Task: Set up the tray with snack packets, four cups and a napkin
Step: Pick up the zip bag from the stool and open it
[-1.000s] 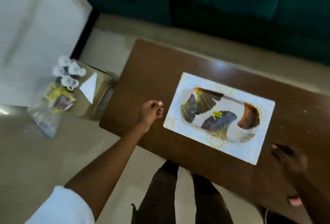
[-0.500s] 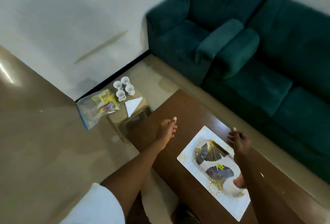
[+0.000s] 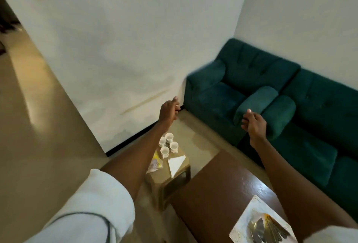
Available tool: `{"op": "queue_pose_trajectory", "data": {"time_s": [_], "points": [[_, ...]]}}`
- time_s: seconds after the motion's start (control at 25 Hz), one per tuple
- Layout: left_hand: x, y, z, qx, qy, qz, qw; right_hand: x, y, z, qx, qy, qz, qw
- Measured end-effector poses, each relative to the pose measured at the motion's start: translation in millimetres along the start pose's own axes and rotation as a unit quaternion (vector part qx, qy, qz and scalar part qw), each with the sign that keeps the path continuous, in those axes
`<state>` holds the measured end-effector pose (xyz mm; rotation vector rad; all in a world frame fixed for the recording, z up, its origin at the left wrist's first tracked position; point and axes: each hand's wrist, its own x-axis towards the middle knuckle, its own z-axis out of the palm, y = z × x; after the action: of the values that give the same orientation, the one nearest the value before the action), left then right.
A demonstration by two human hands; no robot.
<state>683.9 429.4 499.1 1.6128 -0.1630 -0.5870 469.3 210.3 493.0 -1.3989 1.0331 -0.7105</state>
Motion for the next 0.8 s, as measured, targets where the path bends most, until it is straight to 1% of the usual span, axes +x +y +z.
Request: {"op": "queue_pose_trajectory", "data": {"time_s": [0.12, 0.24, 0.36, 0.44, 0.64, 0.8], "points": [[15.0, 48.3, -53.3, 0.003, 0.016, 0.039, 0.999, 0.6, -61.3, 52.4, 0.006, -0.048, -0.053, 0.997], [17.9, 81.9, -97.8, -0.002, 0.051, 0.065, 0.997, 5.5, -112.5, 104.4, 0.001, -0.094, -0.101, 0.99], [17.4, 93.4, -133.4, 0.003, 0.08, 0.078, 0.994, 16.3, -140.8, 147.2, -0.002, -0.121, -0.125, 0.985], [18.1, 94.9, -155.6, 0.003, 0.094, 0.079, 0.992, 19.2, -153.9, 174.7, -0.001, -0.14, -0.126, 0.982], [26.3, 89.6, -201.5, -0.007, 0.146, 0.078, 0.986, 20.0, -161.6, 241.6, 0.026, -0.2, -0.119, 0.972], [42.4, 59.5, -211.6, -0.019, 0.176, 0.043, 0.983, 25.8, -123.8, 285.0, 0.002, -0.239, -0.088, 0.967]]}}
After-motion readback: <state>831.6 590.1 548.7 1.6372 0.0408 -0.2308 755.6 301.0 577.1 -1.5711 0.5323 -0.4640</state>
